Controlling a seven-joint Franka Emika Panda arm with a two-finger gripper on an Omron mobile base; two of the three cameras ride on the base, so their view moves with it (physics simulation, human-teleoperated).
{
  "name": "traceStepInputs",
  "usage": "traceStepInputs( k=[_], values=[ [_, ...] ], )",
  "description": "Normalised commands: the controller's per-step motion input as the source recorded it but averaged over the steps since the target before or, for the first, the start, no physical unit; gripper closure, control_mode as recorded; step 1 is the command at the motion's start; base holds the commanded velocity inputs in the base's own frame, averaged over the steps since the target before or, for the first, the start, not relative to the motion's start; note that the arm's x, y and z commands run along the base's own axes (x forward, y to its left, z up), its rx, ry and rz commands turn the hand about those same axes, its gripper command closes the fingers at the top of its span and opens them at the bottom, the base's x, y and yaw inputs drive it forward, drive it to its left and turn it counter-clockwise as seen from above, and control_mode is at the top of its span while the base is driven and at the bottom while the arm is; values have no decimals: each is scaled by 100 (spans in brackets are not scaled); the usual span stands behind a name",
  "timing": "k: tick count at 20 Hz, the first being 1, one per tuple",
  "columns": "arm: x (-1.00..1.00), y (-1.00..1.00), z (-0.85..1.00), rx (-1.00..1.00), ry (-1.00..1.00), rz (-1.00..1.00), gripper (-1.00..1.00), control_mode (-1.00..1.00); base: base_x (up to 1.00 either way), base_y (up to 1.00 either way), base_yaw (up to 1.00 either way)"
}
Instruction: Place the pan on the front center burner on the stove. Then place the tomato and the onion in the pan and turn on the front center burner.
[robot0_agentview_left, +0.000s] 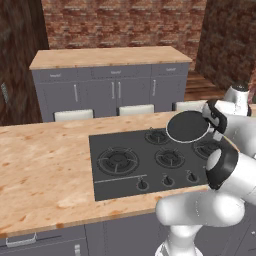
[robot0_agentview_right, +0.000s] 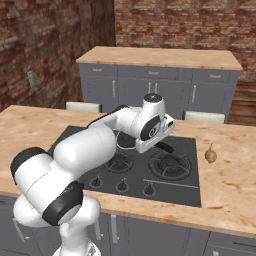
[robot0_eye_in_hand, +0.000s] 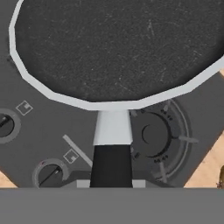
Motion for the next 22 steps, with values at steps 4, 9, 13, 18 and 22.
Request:
traceStepInputs(
  k=[4,9,13,18,22],
  values=[
    [16,0,0,3,19,27,100,-100,0,0,0],
    [4,1,-3,5,15,26,100,-100,0,0,0],
    [1,16,-20,5,14,22,100,-100,0,0,0],
    [0,28,-29,5,12,17,100,-100,0,0,0],
    [0,26,-23,8,9,11,100,-100,0,0,0]
  ],
)
